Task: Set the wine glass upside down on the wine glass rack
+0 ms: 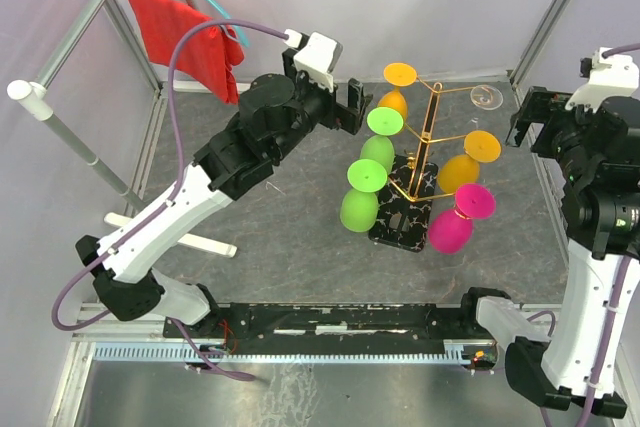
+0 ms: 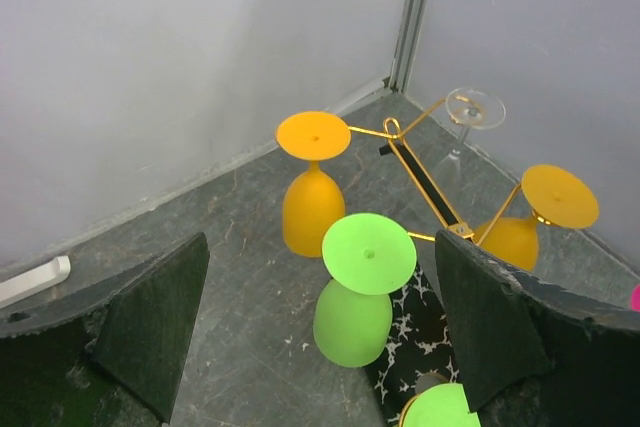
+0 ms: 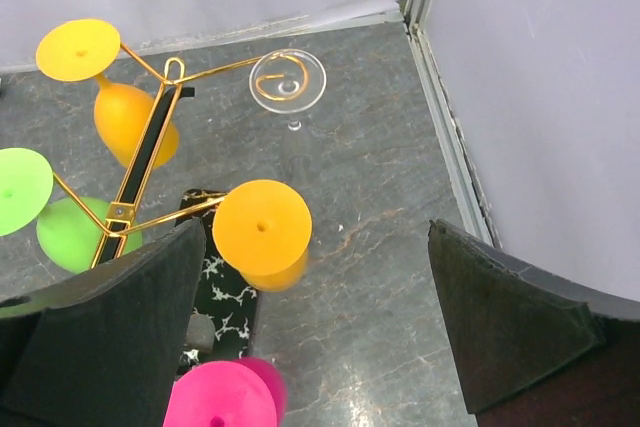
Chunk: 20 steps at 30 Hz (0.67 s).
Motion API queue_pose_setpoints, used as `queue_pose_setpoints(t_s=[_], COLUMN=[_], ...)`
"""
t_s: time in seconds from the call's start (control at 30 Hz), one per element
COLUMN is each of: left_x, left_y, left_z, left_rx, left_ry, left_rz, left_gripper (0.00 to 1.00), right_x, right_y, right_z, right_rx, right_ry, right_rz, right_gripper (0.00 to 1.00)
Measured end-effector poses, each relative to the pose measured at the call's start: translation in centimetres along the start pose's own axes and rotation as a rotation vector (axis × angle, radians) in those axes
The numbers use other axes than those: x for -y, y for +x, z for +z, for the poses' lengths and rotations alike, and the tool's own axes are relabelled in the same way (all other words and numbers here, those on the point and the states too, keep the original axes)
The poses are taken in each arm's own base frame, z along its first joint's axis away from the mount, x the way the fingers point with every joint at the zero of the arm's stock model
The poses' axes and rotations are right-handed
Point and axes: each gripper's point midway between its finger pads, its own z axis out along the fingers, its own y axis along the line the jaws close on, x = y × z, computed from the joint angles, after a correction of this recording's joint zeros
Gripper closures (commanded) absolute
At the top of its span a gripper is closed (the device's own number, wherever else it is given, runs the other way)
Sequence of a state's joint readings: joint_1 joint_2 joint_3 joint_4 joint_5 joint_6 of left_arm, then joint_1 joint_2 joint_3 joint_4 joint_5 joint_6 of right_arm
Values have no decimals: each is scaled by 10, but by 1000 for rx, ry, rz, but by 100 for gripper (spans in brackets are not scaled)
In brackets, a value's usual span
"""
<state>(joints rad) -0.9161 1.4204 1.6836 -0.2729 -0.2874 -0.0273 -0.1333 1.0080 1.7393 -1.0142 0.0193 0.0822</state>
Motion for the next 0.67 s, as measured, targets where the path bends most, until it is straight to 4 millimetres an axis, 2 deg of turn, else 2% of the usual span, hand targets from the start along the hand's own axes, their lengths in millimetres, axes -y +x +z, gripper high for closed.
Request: queue_pose_setpoints(t_s=[0.17, 0.67], left_x=[-6, -10], left_y=[-15, -6], left_z=[-4, 0], left_rx=[18, -8], left_ry=[-10, -20], left_rz=[-5, -6], left_gripper=[1, 1], right_x=[7, 11], right_y=[2, 0], right_z=[-9, -12], right_rx=[21, 25], right_ry=[45, 71], right_rz=[43, 53], right_gripper=[0, 0])
